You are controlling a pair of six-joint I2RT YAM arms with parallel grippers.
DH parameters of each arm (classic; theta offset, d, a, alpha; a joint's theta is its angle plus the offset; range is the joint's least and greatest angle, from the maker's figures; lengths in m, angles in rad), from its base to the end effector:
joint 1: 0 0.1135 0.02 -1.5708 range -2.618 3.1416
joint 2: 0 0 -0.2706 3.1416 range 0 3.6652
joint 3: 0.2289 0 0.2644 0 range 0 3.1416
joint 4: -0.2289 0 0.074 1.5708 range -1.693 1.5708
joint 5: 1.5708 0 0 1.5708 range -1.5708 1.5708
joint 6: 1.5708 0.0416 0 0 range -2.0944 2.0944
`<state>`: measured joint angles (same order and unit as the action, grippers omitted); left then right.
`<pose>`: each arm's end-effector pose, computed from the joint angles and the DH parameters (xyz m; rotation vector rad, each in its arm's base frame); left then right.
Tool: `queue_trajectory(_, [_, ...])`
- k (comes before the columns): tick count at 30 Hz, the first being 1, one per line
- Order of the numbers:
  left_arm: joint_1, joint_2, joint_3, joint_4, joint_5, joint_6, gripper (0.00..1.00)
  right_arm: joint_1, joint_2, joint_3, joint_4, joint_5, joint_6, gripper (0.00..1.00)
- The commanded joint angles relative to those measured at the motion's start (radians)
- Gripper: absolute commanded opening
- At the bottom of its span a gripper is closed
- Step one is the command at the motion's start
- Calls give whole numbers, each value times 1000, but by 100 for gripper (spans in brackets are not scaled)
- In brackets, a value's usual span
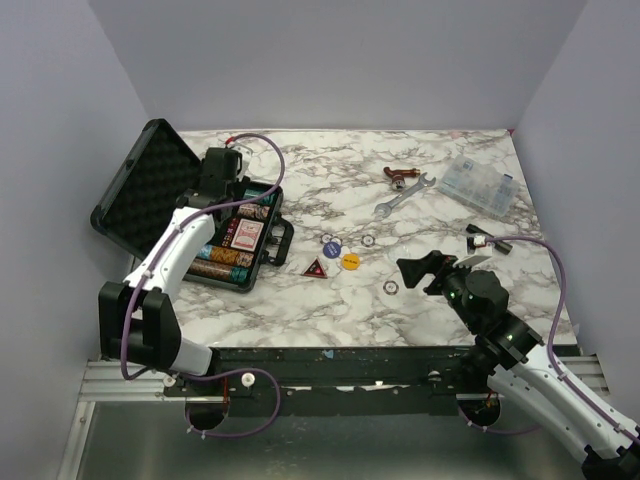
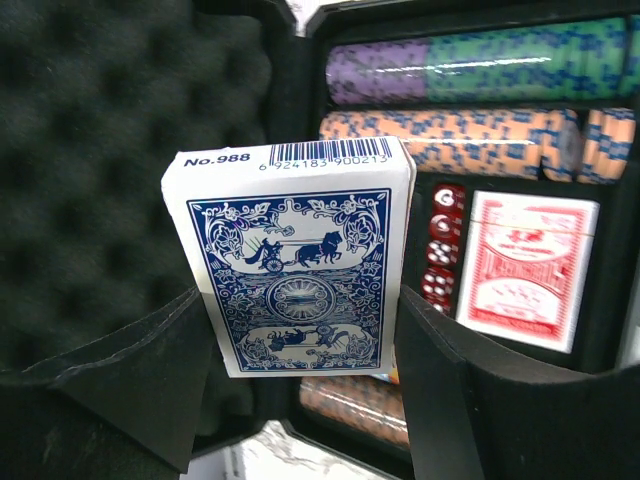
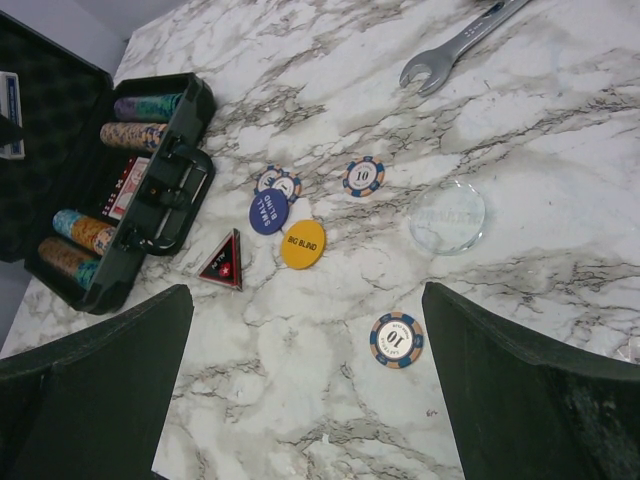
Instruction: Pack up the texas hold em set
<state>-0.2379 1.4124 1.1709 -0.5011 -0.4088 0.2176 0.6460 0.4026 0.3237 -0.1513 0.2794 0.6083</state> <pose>0.3191 -0.0604 0.3015 0.3114 2.2602 0.4608 0.1214 0.0772 0.2330 0.1692 1.8310 0.6421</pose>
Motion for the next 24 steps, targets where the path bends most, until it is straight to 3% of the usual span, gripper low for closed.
queue_trajectory(1, [45,61,-9,175,1,184,18,-2,-5,-2,-7,11,-2,100])
queue_trajectory(8, [88,151,-51,251,42,169,17,-2,4,11,-25,11,6,100])
queue_trajectory(24, [149,300,21,200,76,144,17,-2,66,30,-20,20,-5,100])
